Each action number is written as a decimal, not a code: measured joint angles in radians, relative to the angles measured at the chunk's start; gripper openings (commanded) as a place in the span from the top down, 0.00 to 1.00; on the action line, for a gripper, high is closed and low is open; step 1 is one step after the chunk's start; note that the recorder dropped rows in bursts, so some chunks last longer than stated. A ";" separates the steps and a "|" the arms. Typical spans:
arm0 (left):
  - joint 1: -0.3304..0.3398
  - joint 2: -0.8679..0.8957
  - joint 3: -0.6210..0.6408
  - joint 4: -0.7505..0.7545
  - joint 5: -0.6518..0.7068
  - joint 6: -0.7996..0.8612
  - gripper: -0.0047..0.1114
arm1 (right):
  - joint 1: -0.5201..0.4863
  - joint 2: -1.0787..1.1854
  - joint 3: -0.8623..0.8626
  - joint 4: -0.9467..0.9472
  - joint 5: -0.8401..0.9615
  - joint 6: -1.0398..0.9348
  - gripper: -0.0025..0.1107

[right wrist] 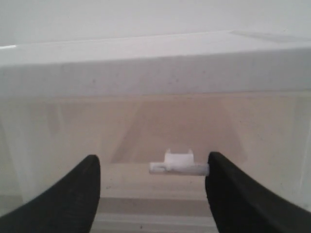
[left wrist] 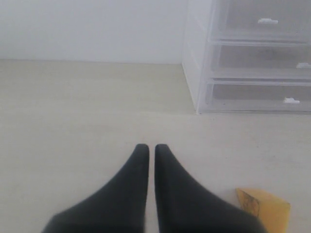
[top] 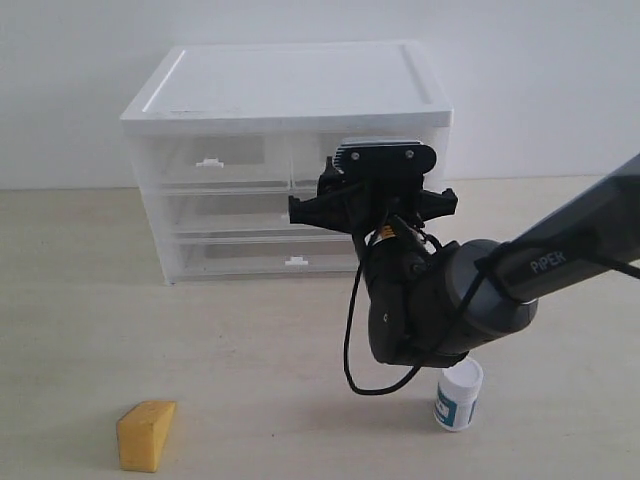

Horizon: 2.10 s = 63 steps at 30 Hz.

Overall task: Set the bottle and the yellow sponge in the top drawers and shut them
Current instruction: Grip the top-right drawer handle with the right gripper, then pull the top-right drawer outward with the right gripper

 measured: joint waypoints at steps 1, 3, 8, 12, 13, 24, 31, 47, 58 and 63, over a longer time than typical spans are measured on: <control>0.000 0.000 0.000 0.000 0.000 0.000 0.92 | 0.000 0.004 -0.002 0.000 -0.005 -0.002 0.47; 0.000 0.000 0.000 0.000 0.000 0.000 0.92 | 0.002 0.004 -0.004 0.002 -0.009 -0.007 0.47; 0.000 0.000 0.000 0.000 0.000 0.000 0.92 | 0.002 0.004 -0.004 0.018 -0.009 -0.022 0.50; 0.000 0.000 0.000 0.000 0.000 0.000 0.92 | 0.000 0.004 -0.004 0.050 -0.011 -0.022 0.81; 0.000 0.000 0.000 0.000 0.000 0.000 0.92 | -0.002 0.004 -0.004 0.060 -0.013 -0.022 0.89; 0.000 0.000 0.000 0.000 0.000 0.000 0.92 | -0.002 0.004 -0.004 0.060 -0.013 0.005 0.98; 0.000 0.000 0.000 0.000 0.000 0.000 0.92 | -0.004 -0.022 0.040 0.047 -0.003 0.031 0.98; 0.000 0.000 0.000 0.000 0.000 0.000 0.92 | 0.115 -0.178 0.247 0.167 0.018 0.001 0.98; 0.000 0.000 0.000 0.000 0.000 0.000 0.92 | 0.224 -0.244 0.350 0.270 -0.011 -0.022 0.98; 0.000 0.000 0.000 0.000 0.000 0.000 0.92 | 0.270 -0.271 0.379 0.317 -0.011 -0.029 0.98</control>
